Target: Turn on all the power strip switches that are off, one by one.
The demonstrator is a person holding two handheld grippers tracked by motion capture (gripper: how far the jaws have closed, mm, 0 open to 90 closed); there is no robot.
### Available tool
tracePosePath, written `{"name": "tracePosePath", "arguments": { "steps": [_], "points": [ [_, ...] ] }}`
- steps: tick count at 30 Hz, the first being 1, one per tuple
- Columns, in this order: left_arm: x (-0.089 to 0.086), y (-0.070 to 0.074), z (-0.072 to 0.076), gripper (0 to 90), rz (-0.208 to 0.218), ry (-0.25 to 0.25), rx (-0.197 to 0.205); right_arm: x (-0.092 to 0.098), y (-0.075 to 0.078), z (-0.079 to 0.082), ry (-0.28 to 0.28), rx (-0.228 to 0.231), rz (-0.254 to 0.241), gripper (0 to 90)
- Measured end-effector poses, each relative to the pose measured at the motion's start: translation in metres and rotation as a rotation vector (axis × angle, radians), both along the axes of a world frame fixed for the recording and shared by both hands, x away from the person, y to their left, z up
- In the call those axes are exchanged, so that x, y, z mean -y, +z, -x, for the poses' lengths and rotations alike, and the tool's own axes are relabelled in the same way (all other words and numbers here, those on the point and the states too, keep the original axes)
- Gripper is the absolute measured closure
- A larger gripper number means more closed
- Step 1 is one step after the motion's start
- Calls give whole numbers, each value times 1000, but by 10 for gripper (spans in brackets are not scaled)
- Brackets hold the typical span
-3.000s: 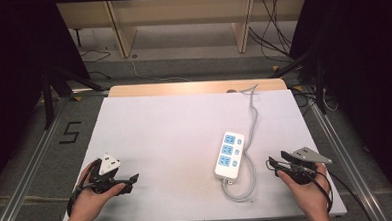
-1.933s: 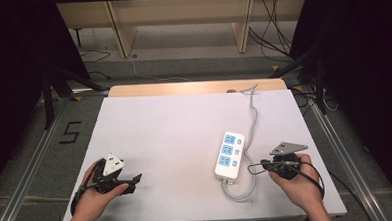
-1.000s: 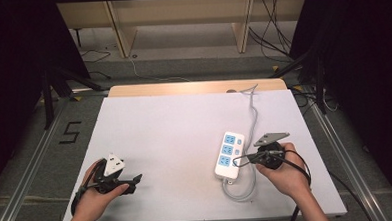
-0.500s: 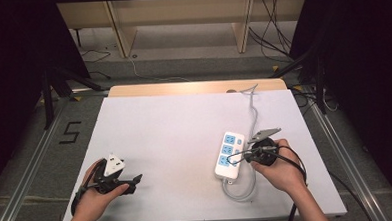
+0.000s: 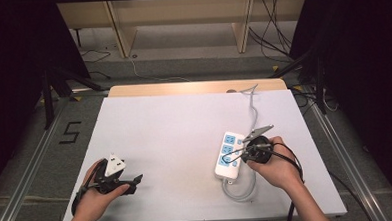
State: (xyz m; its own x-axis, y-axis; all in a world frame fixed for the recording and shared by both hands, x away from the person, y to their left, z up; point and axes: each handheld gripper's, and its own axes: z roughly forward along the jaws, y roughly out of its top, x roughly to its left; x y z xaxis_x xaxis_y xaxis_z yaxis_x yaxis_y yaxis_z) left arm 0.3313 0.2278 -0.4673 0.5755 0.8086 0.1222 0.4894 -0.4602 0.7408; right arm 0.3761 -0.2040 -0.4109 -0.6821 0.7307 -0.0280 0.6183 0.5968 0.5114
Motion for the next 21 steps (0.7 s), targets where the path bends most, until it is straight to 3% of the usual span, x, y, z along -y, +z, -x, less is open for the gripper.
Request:
{"name": "tracePosePath", "arguments": {
  "steps": [21],
  "points": [
    [1, 0, 0, 182, 2, -3, -1, -16, -2, -13, 22, -73, 46, 900]
  ]
}}
